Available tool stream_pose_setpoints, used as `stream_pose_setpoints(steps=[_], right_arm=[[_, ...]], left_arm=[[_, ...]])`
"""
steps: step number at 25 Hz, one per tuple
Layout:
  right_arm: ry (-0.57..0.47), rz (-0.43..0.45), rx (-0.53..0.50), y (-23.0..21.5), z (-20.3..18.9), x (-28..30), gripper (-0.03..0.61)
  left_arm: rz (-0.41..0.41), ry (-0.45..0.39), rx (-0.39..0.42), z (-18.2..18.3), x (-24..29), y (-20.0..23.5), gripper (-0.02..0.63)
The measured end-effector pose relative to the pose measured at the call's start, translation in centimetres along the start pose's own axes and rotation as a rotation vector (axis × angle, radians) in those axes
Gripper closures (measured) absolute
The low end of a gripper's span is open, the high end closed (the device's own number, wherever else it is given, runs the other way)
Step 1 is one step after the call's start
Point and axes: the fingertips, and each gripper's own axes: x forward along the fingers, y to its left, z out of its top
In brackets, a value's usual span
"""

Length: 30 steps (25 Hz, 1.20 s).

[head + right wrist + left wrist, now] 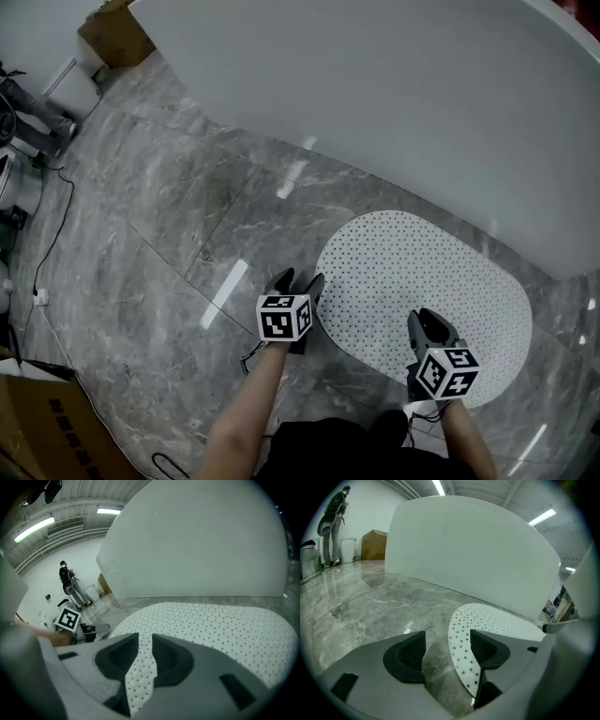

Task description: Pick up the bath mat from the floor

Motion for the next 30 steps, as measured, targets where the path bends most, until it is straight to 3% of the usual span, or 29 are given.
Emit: stream_pose_setpoints(steps=[7, 10, 18, 20, 21, 23, 27, 30], right_arm=[[0.0, -0.036, 0.055, -1.5, -0.7, -0.7, 0.488], [0.004, -0.049, 0.06, -1.9, -1.0, -1.0, 0.488], [0.009, -0.062, 0.066, -2.3, -1.2, -1.7, 0.488], [0.008, -0.069, 0.07, -2.4, -1.3, -1.9, 0.488], [0.009, -0.071, 0.073, -2.5, -1.4, -2.0, 0.488], [0.013, -0.075, 0.077, -2.5, -1.7, -2.1, 0.488], [0.013, -0.085, 0.082, -3.0, -1.7, -2.6, 0.488], [0.016, -0.09, 0.094, -3.5, -2.0, -2.8, 0.488]], left_arm=[[-0.025, 0.08, 0.002, 0.2, 4.0, -2.0, 0.285], [-0.005, 0.112, 0.062, -0.4, 4.7, -2.9, 0.273], [-0.065, 0.171, 0.153, -1.3, 4.4, -6.0, 0.262], [-0.115, 0.212, 0.191, -2.2, 4.5, -7.7, 0.315], [-0.119, 0.226, 0.226, -2.7, 4.6, -8.2, 0.273], [-0.094, 0.225, 0.279, -3.1, 4.8, -8.2, 0.273], [-0.058, 0.147, 0.192, -0.6, 4.2, -6.5, 0.269], [-0.036, 0.173, 0.119, -0.4, 4.7, -4.5, 0.242]])
